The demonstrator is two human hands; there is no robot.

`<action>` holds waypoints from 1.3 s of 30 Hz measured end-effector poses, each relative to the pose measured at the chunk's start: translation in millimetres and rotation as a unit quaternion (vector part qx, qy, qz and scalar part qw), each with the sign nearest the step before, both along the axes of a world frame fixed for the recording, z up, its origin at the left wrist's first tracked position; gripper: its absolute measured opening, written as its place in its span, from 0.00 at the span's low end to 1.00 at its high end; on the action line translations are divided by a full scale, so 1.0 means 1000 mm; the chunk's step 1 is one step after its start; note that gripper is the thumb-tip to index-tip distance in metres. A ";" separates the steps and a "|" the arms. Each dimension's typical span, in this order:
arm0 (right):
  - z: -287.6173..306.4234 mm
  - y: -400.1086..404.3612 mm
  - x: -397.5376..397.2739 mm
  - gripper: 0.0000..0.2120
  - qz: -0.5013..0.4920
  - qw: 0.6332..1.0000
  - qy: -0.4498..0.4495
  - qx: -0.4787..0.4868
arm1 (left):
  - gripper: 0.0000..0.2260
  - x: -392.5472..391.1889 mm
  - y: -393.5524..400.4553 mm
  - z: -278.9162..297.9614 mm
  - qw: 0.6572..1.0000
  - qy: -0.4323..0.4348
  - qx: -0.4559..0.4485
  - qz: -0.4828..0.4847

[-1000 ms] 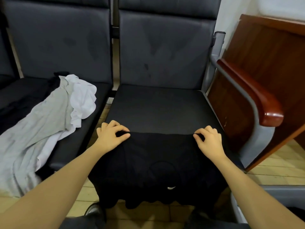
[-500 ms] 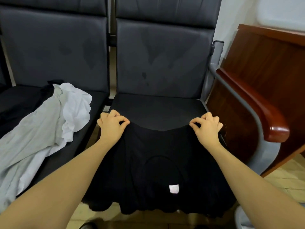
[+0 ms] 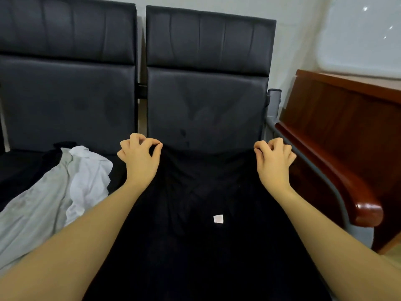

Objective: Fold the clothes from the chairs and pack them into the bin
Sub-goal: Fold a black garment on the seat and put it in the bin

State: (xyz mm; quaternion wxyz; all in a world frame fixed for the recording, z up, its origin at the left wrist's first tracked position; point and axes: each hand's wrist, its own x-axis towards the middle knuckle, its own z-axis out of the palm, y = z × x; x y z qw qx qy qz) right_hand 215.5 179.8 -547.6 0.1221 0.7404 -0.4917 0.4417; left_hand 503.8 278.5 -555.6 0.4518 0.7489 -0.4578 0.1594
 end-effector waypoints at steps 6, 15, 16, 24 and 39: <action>-0.019 0.051 -0.026 0.03 0.032 0.997 -0.019 0.074 | 0.03 -0.011 0.051 -0.017 0.999 0.027 0.040 -0.017; -0.033 0.151 -0.060 0.03 0.059 0.977 -0.062 0.198 | 0.02 -0.033 0.151 -0.040 0.996 0.030 0.079 -0.023; -0.036 0.162 -0.063 0.03 0.062 0.973 -0.066 0.212 | 0.02 -0.035 0.161 -0.042 0.996 0.029 0.085 -0.023; -0.062 0.220 -0.087 0.04 0.073 0.954 -0.044 0.288 | 0.03 -0.047 0.222 -0.067 0.990 0.044 0.119 -0.064; -0.097 0.214 -0.056 0.25 0.011 0.897 0.273 0.347 | 0.26 -0.095 0.201 -0.087 0.918 -0.115 0.357 -0.127</action>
